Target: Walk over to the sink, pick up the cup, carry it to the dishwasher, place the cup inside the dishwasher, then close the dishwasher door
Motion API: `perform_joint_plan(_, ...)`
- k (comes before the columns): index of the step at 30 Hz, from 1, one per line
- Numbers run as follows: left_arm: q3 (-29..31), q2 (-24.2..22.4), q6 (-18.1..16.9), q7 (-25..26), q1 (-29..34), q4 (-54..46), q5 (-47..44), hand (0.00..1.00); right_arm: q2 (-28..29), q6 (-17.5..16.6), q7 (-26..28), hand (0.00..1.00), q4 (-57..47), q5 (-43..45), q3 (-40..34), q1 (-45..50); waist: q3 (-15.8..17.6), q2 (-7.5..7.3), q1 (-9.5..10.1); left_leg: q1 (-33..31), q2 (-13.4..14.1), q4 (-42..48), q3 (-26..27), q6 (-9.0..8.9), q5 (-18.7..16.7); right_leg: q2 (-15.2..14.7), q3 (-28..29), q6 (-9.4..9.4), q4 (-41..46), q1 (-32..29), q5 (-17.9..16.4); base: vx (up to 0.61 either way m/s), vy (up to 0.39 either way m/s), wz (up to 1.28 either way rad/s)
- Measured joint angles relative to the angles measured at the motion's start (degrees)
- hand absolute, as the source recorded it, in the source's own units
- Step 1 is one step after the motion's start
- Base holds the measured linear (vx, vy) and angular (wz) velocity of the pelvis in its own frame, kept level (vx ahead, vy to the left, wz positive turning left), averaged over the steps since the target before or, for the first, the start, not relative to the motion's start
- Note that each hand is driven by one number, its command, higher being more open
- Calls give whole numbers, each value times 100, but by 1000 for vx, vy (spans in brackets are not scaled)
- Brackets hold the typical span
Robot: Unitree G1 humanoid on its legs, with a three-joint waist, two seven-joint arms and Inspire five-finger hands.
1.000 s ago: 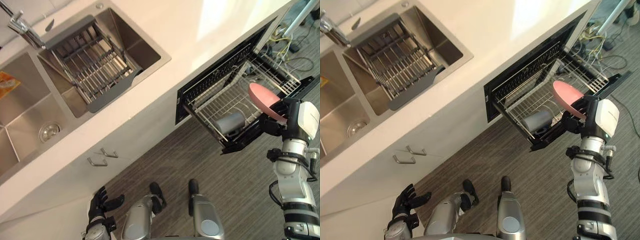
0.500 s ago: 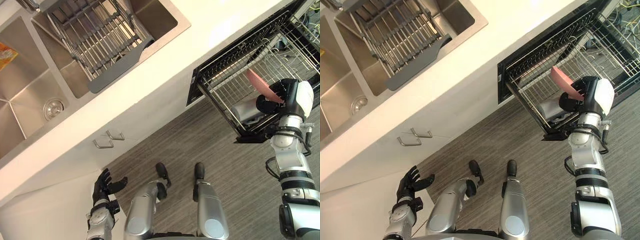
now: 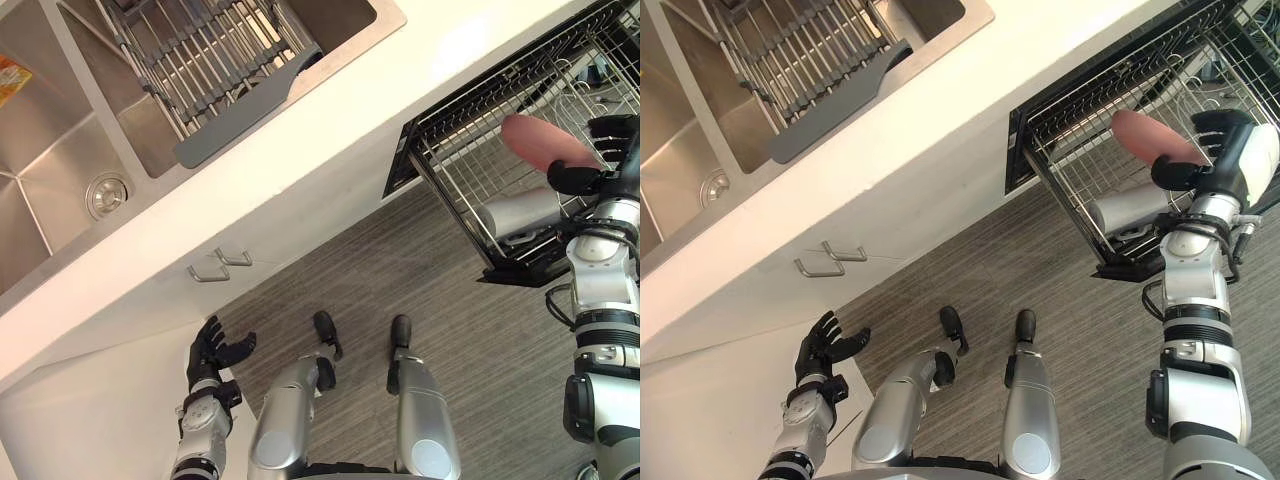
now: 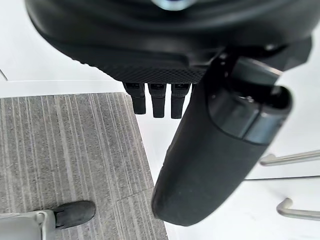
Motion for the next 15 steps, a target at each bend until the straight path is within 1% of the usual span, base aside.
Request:
perform_joint_plan(4,0,-8,0,7,-16,-1,0,90,1,2,-18,90,-7,253,-151,0,1,-2,14,-3,8,3,14,-5,-3,7,14,-1,1,-9,1,4,0,-1)
perform_joint_plan(7,1,-7,0,46,-41,-1,-1,90,33,-28,-21,90,-37,825,-257,9,2,-3,19,-7,23,11,29,-8,-5,18,29,-9,2,-19,6,12,0,-2)
perform_joint_plan(9,1,-7,1,52,-108,-9,-1,90,154,-87,-21,90,-136,1370,-536,49,3,-5,33,-13,45,32,31,-14,-9,30,26,-11,9,-19,7,0,0,0)
perform_joint_plan(11,6,-7,2,52,-168,-28,-1,90,164,-113,-17,90,-301,1613,-646,195,4,-6,50,-13,56,43,32,-18,-11,37,26,-12,18,-19,7,15,-6,0)
perform_joint_plan(15,12,-7,10,50,-228,-108,0,90,273,-303,28,90,-622,2141,-865,426,8,-14,38,-10,74,80,38,-28,-18,46,36,-12,37,-14,7,0,0,0)
